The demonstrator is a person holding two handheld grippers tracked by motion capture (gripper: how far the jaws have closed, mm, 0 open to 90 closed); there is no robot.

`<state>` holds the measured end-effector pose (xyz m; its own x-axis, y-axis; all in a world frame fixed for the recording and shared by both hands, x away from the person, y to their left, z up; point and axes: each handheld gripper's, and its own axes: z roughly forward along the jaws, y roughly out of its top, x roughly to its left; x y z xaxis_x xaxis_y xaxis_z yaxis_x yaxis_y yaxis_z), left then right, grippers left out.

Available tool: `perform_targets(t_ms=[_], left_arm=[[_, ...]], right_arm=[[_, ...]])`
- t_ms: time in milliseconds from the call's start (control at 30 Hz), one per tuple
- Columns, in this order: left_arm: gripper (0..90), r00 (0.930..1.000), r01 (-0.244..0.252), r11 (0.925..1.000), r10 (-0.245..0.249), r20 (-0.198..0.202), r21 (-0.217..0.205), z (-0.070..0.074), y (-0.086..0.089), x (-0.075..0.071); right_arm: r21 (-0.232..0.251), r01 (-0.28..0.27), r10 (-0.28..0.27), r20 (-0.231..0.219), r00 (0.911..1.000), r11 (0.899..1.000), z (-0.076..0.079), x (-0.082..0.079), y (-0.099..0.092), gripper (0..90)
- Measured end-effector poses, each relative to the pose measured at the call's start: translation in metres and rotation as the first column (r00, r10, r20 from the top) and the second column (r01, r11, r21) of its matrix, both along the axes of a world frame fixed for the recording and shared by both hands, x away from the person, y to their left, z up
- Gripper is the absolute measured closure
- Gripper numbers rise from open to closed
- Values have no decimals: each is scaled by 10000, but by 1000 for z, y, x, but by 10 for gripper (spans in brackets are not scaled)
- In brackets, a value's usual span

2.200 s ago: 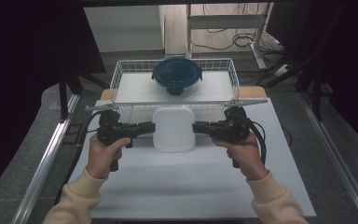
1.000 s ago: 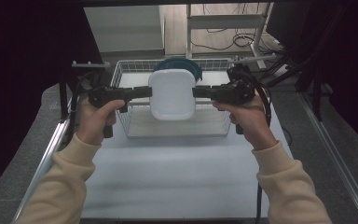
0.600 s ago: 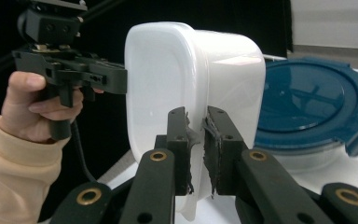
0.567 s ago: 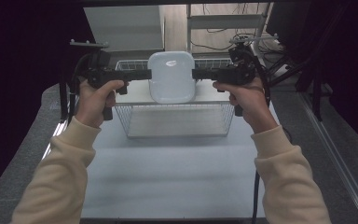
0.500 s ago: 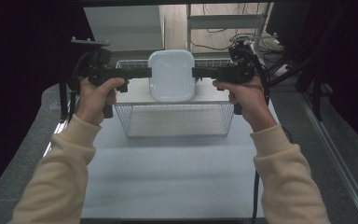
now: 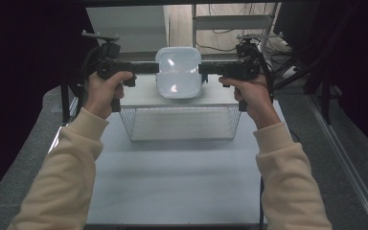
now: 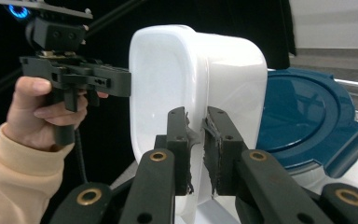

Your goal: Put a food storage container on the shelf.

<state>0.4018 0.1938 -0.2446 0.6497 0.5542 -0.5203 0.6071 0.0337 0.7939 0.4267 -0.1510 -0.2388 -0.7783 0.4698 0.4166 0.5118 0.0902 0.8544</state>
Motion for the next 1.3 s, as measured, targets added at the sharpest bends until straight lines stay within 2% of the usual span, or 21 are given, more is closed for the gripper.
perform_targets(t_ms=[67, 300, 400, 600, 733, 900, 1067, 1133, 1200, 1300], left_arm=[[792, 9999, 91, 9998, -93, -61, -184, 1, 0, 3], [787, 9999, 118, 9999, -118, 69, -11, 7, 0, 4], [787, 10000, 88, 9998, -88, 46, -192, 9, 1, 5], [790, 9989, -205, 9996, 196, -427, -194, 3, 0, 23], [790, 9966, -256, 9970, 198, -802, -724, 0, 2, 36], [759, 9910, -525, 9934, 392, -1283, -1023, -4, 2, 54], [721, 9793, -934, 9866, 669, -1912, -1334, -18, -1, 74], [701, 9742, -1092, 9855, 803, -2110, -1295, -24, -3, 80], [684, 9722, -1124, 9797, 739, -2223, -1659, -29, -2, 84], [666, 9724, -1056, 9766, 621, -2250, -1871, -33, -1, 86]], right_arm=[[193, -8, 9, -28, 10000, 9998, -2, 2, -2, 800], [474, 196, -197, 12, 9998, 9987, -5, 2, -3, 802], [664, 115, -122, 103, 9999, 9977, -4, 4, -3, 803], [1021, 343, -344, -3, 9994, 9942, -6, 18, -2, 802], [1283, 497, -448, -402, 9982, 9905, -11, 29, -4, 799], [2003, 655, -442, -1089, 9931, 9775, -20, 44, -5, 771], [2730, 1181, -700, -1798, 9812, 9547, -34, 64, -6, 733], [2713, 1447, -881, -2103, 9737, 9515, -40, 71, -6, 722], [2945, 1614, -918, -2366, 9673, 9419, -45, 76, -6, 718], [3070, 1595, -866, -2379, 9674, 9383, -48, 79, -6, 701]])
